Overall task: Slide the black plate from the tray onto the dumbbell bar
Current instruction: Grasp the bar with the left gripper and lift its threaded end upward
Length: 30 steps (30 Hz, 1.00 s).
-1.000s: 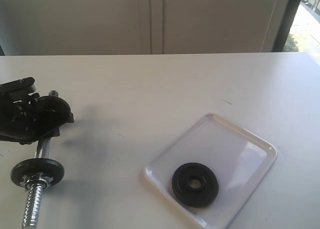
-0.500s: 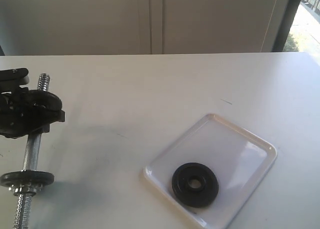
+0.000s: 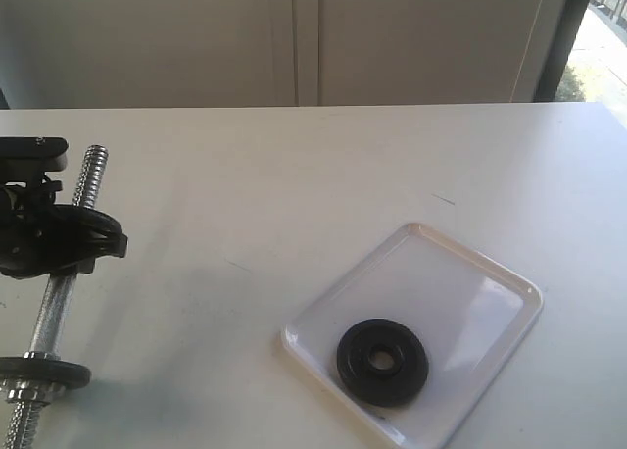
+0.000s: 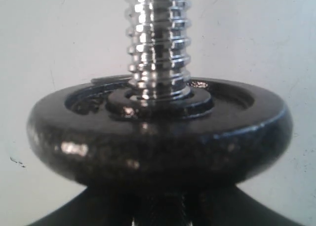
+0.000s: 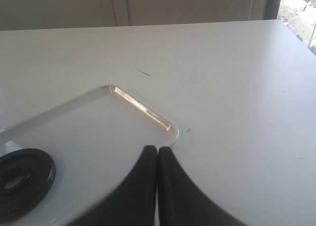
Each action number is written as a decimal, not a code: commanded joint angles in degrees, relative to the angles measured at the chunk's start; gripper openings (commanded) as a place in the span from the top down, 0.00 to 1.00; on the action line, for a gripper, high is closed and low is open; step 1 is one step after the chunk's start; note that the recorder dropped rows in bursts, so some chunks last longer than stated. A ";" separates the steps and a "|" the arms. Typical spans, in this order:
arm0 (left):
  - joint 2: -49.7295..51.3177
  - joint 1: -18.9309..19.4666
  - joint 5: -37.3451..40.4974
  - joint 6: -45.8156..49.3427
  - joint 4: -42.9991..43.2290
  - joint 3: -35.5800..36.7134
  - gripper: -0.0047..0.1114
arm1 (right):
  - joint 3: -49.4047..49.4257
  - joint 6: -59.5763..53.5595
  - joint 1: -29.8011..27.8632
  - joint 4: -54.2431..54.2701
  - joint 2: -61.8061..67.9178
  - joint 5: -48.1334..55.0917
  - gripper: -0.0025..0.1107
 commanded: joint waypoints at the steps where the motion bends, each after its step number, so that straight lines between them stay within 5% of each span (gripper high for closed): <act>1: -4.64 -0.02 -4.44 1.29 1.50 -1.14 0.96 | 0.30 0.12 0.02 0.00 -0.27 -0.52 0.98; 6: -5.40 -0.02 -2.08 4.59 1.50 -1.14 0.96 | 0.30 0.12 0.02 0.00 -0.27 -0.52 0.98; 16: -5.40 -8.35 -1.25 17.82 1.50 -1.14 0.96 | 0.30 0.12 0.02 0.00 -0.27 -0.52 0.98; 30: -5.40 -12.51 -0.67 18.68 0.83 -1.14 0.96 | 0.30 0.12 0.02 0.00 -0.27 -0.41 0.98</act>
